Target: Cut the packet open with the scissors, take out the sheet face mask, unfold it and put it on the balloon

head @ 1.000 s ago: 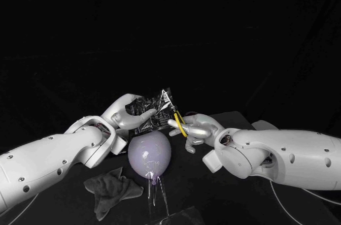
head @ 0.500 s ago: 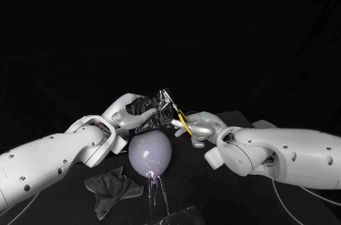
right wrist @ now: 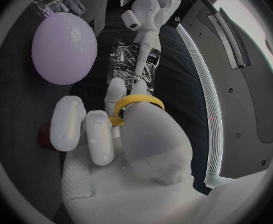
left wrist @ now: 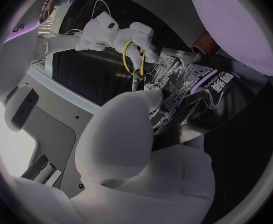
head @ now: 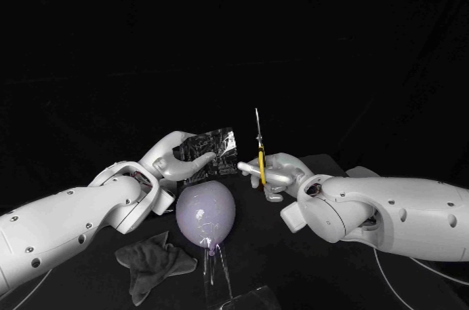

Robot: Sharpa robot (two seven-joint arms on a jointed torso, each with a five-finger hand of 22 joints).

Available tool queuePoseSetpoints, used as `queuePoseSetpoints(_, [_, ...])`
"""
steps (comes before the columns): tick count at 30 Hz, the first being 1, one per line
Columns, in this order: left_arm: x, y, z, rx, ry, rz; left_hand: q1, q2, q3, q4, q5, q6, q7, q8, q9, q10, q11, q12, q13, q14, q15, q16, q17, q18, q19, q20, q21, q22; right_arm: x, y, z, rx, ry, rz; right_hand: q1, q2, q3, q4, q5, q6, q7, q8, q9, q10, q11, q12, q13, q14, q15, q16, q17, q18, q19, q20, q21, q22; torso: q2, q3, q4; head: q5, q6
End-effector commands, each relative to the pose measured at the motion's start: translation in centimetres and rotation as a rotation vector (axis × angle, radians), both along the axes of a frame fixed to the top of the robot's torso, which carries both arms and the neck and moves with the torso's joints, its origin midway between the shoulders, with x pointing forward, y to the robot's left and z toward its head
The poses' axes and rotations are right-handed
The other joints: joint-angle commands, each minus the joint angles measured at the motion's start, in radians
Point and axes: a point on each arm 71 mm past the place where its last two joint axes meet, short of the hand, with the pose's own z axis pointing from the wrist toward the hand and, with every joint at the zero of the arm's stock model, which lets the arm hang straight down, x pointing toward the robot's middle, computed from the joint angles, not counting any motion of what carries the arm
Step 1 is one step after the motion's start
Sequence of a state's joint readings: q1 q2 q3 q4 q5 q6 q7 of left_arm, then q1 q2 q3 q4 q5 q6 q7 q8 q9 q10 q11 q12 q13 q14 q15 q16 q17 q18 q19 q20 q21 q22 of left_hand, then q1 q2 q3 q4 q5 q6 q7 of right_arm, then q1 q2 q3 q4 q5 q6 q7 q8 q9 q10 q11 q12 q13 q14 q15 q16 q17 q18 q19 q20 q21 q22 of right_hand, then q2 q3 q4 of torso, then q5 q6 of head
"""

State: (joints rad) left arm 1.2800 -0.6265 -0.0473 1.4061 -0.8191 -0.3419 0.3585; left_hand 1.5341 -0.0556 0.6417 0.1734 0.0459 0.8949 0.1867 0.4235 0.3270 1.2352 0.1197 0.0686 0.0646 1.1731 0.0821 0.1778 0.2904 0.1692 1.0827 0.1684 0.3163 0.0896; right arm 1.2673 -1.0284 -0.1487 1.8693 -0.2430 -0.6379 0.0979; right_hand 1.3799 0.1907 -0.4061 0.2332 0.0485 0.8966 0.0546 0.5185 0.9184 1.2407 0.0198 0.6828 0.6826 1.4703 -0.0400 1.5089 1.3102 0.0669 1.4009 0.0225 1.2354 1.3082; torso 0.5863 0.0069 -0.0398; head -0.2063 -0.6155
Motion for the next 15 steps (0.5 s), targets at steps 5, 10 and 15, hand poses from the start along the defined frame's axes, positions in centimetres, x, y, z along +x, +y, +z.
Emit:
queuePoseSetpoints(5, [-0.11, -0.19, 0.14, 0.001, -0.005, -0.014, 0.002, 0.004, 0.001, -0.006, 0.003, 0.007, -0.001, 0.002, 0.048, 0.004, 0.002, -0.005, 0.0, 0.003, -0.007, -0.003, 0.002, 0.012, 0.004, -0.002, 0.005, 0.001, -0.1, 0.52, 0.38, 0.025, -0.039, 0.028, -0.017, -0.008, -0.055, -0.001, 0.002, -0.115, 0.085, -0.151, -0.053, -0.096, 0.045, -0.31, -0.184, 0.053, 0.03, -0.006, 0.006, 0.016, -0.029, 0.055, -0.035, 0.029, 0.0, 0.0005, 0.0, 0.001, 0.003])
queuePoseSetpoints(10, [-0.11, -0.2, 0.12, 0.001, -0.001, -0.015, 0.002, 0.004, 0.001, -0.006, 0.003, 0.007, -0.001, 0.002, 0.048, 0.004, 0.002, -0.005, 0.0, 0.003, -0.007, -0.003, 0.002, 0.012, 0.004, -0.002, 0.005, 0.001, -0.14, 0.67, 0.39, 0.028, -0.039, 0.041, -0.023, -0.014, -0.056, -0.004, -0.002, -0.137, 0.103, -0.186, -0.065, -0.123, 0.061, -0.372, -0.224, 0.051, 0.042, -0.007, 0.002, 0.019, -0.036, 0.071, -0.045, 0.023, 0.0, 0.0006, -0.0001, 0.001, 0.007])
queuePoseSetpoints(15, [0.0, -0.1, 0.05, -0.015, 0.026, -0.011, 0.002, 0.004, 0.001, -0.006, 0.003, 0.007, -0.001, 0.002, 0.048, 0.004, 0.002, -0.005, 0.0, 0.003, -0.007, -0.003, 0.002, 0.012, 0.004, -0.002, 0.005, 0.001, -0.07, 0.31, 0.37, 0.028, -0.04, 0.039, -0.029, -0.018, -0.055, -0.012, 0.001, -0.15, 0.12, -0.231, -0.082, -0.126, 0.078, -0.449, -0.281, 0.046, 0.057, -0.012, -0.015, 0.027, -0.051, 0.092, -0.068, 0.009, -0.001, 0.0004, -0.0008, -0.002, 0.007])
